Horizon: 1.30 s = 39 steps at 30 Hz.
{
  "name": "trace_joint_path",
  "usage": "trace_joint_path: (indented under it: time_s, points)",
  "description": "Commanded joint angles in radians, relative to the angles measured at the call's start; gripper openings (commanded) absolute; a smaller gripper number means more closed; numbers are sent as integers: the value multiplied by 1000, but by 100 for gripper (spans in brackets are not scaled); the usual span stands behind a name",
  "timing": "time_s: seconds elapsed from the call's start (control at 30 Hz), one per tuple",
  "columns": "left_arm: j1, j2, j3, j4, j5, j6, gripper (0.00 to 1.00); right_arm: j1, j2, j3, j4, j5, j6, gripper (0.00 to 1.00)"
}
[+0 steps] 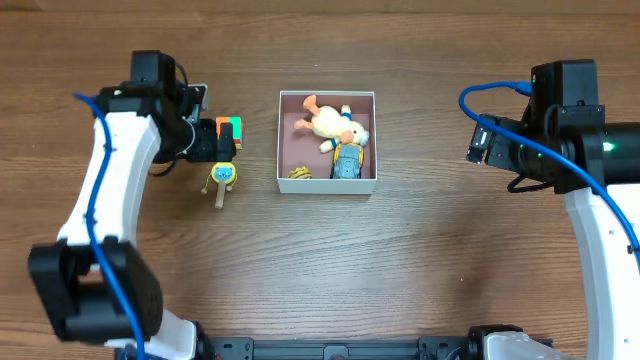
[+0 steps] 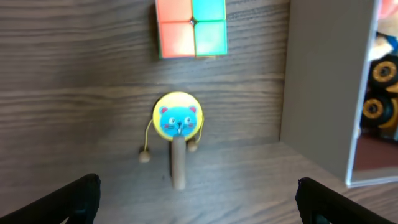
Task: Pack container
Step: 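Move the left gripper over the 2x2 colour puzzle cube, then lower the left gripper and grasp the puzzle cube, lift it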
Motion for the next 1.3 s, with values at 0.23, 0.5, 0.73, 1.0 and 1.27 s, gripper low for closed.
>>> trace_joint_path:
  time_s: [0.23, 0.5, 0.73, 1.0, 1.27]
  points:
    - [-31, 145, 285, -58, -74, -51, 100, -1, -1, 2, 3, 14, -3, 100]
    - [-102, 256, 389, -87, -154, -59, 100, -1, -1, 2, 3, 14, -3, 100]
    - [-102, 332, 389, -51, -151, -76, 100, -1, -1, 2, 3, 14, -3, 100]
    - [-103, 393, 389, -48, -132, -76, 100, -1, -1, 2, 3, 14, -3, 100]
    - [-103, 459, 389, -53, -184, -125, 100, -1, -1, 2, 3, 14, -3, 100]
